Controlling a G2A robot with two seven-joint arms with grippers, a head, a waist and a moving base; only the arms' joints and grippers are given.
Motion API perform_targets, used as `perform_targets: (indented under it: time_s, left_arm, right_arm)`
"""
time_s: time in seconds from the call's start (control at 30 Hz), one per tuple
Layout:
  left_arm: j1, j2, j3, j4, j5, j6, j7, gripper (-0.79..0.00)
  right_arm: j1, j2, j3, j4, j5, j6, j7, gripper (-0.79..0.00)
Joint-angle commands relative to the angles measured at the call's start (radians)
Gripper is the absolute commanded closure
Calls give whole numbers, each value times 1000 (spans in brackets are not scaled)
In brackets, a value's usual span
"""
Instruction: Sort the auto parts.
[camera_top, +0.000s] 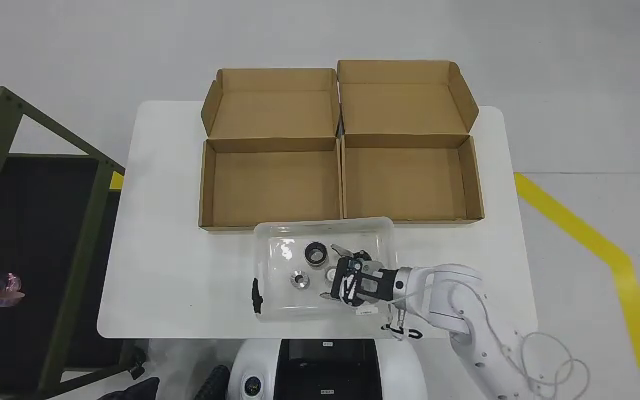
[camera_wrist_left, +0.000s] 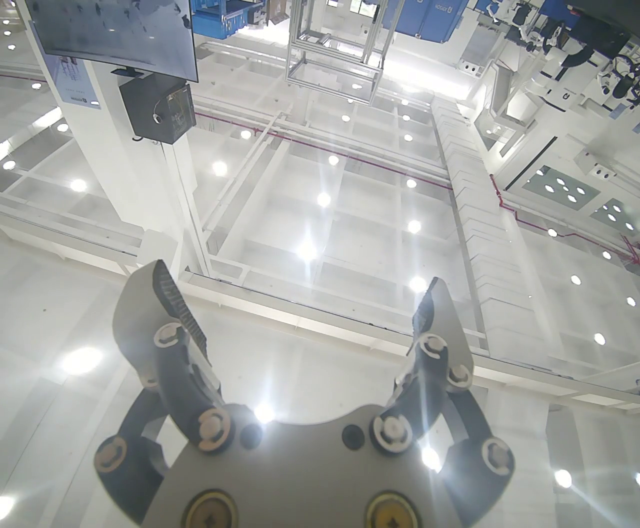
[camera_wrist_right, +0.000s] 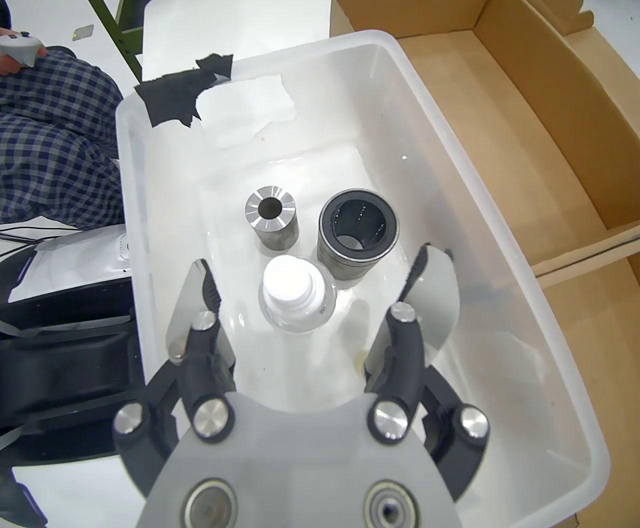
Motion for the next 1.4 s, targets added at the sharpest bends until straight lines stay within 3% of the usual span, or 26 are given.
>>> perform_targets:
  time_s: [0.0,0.13,0.2,0.23,0.77,1.03,1.37]
  left_arm:
    - [0,0,0,0,0,0,0,-785]
    - [0,0,0,0,0,0,0,-785]
    - [0,0,0,0,0,0,0,-785]
    - [0,0,0,0,0,0,0,-785]
    - [0,0,0,0,0,0,0,-785]
    - [0,0,0,0,0,0,0,-785]
    - [0,0,0,0,0,0,0,-785]
  right_arm:
    - [3,1,-2,4,-1,1,3,-323]
    - [8,4,-7,11,-3,0,8,-182]
    - [9,6,-7,14,0,1,6,-18]
    - [9,7,-6,14,4,0,4,0]
    - [-34,35,78,-97,67,-45,-38,0]
    - [-22,52,171,-80,271,-128,-101,0]
    - [60,45,137,95,674,-31,-160,0]
